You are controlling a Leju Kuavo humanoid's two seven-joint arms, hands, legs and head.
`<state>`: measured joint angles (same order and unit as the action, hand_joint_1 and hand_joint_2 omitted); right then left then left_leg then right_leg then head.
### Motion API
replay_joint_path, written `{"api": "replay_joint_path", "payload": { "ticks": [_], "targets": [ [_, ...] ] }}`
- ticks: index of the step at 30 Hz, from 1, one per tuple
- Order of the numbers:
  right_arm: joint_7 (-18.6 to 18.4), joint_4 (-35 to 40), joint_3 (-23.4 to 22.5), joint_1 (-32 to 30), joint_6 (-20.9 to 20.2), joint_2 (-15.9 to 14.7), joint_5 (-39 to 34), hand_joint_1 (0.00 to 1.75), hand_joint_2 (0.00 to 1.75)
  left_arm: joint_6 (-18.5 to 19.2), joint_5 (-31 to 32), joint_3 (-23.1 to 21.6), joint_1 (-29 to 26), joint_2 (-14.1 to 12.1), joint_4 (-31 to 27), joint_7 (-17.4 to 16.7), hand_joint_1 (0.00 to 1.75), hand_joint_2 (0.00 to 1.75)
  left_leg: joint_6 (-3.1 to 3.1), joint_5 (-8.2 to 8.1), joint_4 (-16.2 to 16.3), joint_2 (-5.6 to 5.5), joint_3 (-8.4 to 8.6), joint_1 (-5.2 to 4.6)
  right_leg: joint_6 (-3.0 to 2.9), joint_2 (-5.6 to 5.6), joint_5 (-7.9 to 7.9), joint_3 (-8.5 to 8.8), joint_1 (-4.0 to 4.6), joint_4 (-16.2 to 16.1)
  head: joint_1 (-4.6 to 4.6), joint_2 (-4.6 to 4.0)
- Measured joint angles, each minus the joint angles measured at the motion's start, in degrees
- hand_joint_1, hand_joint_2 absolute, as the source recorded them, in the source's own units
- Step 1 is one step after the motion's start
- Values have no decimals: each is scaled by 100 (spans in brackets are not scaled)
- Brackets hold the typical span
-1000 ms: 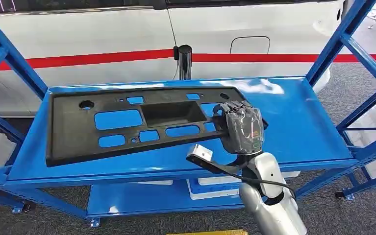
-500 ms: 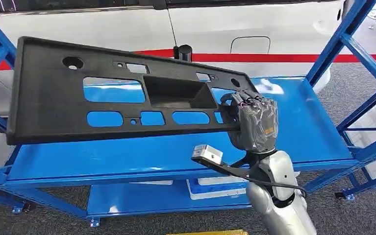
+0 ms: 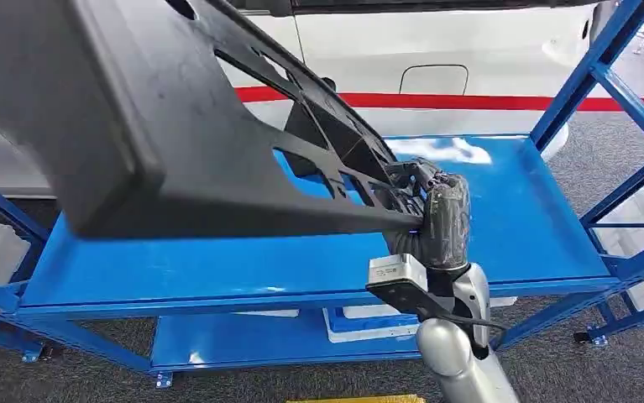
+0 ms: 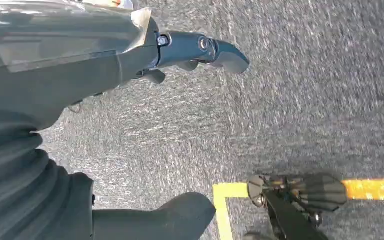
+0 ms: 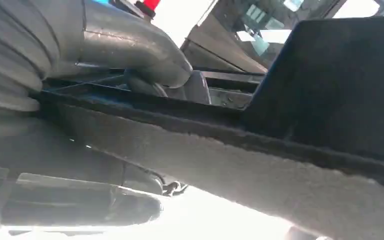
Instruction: Take the parts from the cabinet and place them on the table.
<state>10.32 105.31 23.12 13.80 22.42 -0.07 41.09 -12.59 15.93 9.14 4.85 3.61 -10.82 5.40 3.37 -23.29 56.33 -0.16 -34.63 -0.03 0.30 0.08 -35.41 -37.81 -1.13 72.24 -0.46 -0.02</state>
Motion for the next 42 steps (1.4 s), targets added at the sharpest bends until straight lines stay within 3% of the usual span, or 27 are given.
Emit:
{"api": "replay_joint_path", "payload": {
  "ticks": [2,5,6,7,9,11,13,15,16,17,19,20,21,22,23,25,26,27,28,30,32,34,36,37,40,41,42],
  "targets": [
    [24,-37,0,-76,-9,11,-68,171,175,-11,0,2,-1,-22,0,0,0,175,-22,32,5,-4,-36,9,80,-1,75,37,-5,47,9,0],
    [160,-66,-13,-115,-50,108,-307,171,175,-101,0,11,-2,-33,0,0,0,175,-92,67,69,-11,-106,44,254,-10,575,858,-72,-1410,11,0],
    [228,-70,-22,-155,-90,127,-449,171,175,-131,0,29,-3,-72,0,-2,0,175,-141,78,81,-20,-121,42,184,10,506,902,-56,-1459,-16,0],
    [302,-75,-48,-196,-160,149,-654,171,175,-155,-11,55,-10,-101,0,-7,0,175,-179,91,97,-17,-141,46,191,42,640,885,26,-1412,33,0],
    [376,-90,-131,-265,-392,195,-1011,171,175,-223,-37,138,-44,-111,0,-65,0,175,-246,121,140,-39,-162,42,134,48,605,826,21,-1415,6,0],
    [385,-112,-188,-289,-540,262,-1143,171,175,-262,-85,197,-97,-133,2,-155,0,175,-309,82,177,-29,-210,103,8,42,677,770,-42,-1432,15,0],
    [387,-125,-223,-291,-638,324,-1202,171,175,-295,-92,260,-128,-135,2,-210,0,175,-366,-467,687,-5,-400,109,-107,36,748,699,-16,-1431,0,0],
    [387,-155,-271,-291,-780,379,-1305,171,175,-310,-94,284,-127,-140,2,-302,0,175,-410,-1011,1660,-4,-717,110,-179,10,821,596,28,-1425,-4,0],
    [376,-180,-284,-291,-868,400,-1338,171,175,-308,-94,286,-131,-138,2,-337,0,175,-407,-1095,1947,-2,-772,112,-184,0,852,551,50,-1424,-4,0],
    [354,-204,-297,-285,-955,433,-1351,171,175,-308,-92,291,-135,-138,2,-374,0,175,-388,-1053,1947,-3,-704,111,-187,-2,880,517,70,-1423,-2,0],
    [293,-254,-334,-241,-1100,516,-1362,171,175,-306,-85,311,-143,-138,2,-391,0,175,-288,-747,1266,-5,-198,88,-197,0,942,453,122,-1423,-4,0],
    [275,-276,-352,-189,-1185,562,-1349,171,175,-306,-120,348,-140,-138,0,-371,0,175,-184,-596,706,-11,182,50,-195,4,971,433,149,-1424,-2,0],
    [269,-295,-369,-134,-1270,613,-1344,171,175,-302,-168,405,-131,-140,-11,-334,0,175,-43,-620,206,-24,507,-15,-197,3,996,430,118,-1424,-2,0],
    [265,-313,-380,-89,-1344,660,-1342,171,175,-297,-216,446,-129,-149,-15,-313,0,175,-46,-597,151,42,540,-29,-150,-6,1027,407,184,-1429,17,0],
    [258,-335,-387,-47,-1397,698,-1342,171,175,-299,-227,474,-131,-138,-15,-295,0,175,-43,-546,150,38,515,-66,-109,-25,1053,398,121,-1435,-2,0],
    [236,-372,-393,13,-1512,811,-1357,171,175,-315,-286,551,-134,-133,-15,-295,0,175,33,-481,91,30,495,-109,-36,-35,1124,397,99,-1469,-31,0],
    [216,-381,-402,47,-1572,849,-1388,171,175,-330,-326,586,-138,-107,-13,-299,0,175,68,-352,-66,47,523,-49,-20,-35,1120,367,160,-1451,-22,0],
    [212,-400,-411,95,-1635,868,-1427,171,175,-352,-334,614,-136,-79,-13,-308,0,175,20,-265,-125,83,507,-31,-14,-24,1015,293,145,-1373,-26,0],
    [201,-418,-420,160,-1668,892,-1456,171,175,-372,-339,647,-134,-59,-13,-317,0,175,92,-205,-141,88,434,-27,-51,-17,738,178,143,-1104,18,0],
    [190,-448,-433,205,-1690,914,-1475,171,175,-378,-361,702,-141,-20,-13,-334,0,175,68,-101,-137,88,289,-27,-73,-15,239,-107,76,-218,15,0],
    [184,-488,-442,206,-1746,914,-1499,171,175,-385,-396,724,-156,5,-13,-356,0,175,27,-1,-128,89,146,-6,36,-16,133,-184,24,268,20,0],
    [175,-529,-455,237,-1801,929,-1488,171,175,-385,-420,772,-163,42,-13,-394,0,175,-44,91,-104,93,11,34,242,-19,387,227,-36,-234,22,0],
    [175,-540,-453,301,-1840,962,-1469,171,175,-385,-420,815,-164,61,-13,-413,0,175,-119,138,40,92,-145,63,371,-38,558,924,-119,-1307,33,0],
    [175,-540,-450,331,-1843,977,-1462,171,175,-385,-420,829,-161,66,-13,-417,0,175,-150,143,127,86,-249,46,334,4,455,1078,-58,-1526,33,0],
    [173,-562,-470,337,-1845,1008,-1449,171,175,-385,-420,848,-181,83,-13,-422,0,175,-251,237,157,69,-280,55,198,37,495,869,-36,-1414,16,0],
    [173,-571,-472,341,-1847,1010,-1449,171,175,-385,-420,850,-196,85,-11,-424,0,175,-283,259,163,67,-310,88,109,29,547,850,-92,-1431,4,0],
    [171,-573,-474,362,-1845,1025,-1449,171,175,-385,-420,853,-199,87,-9,-424,0,175,-318,74,264,52,-370,124,30,10,603,809,-96,-1432,9,0]
  ]
}}
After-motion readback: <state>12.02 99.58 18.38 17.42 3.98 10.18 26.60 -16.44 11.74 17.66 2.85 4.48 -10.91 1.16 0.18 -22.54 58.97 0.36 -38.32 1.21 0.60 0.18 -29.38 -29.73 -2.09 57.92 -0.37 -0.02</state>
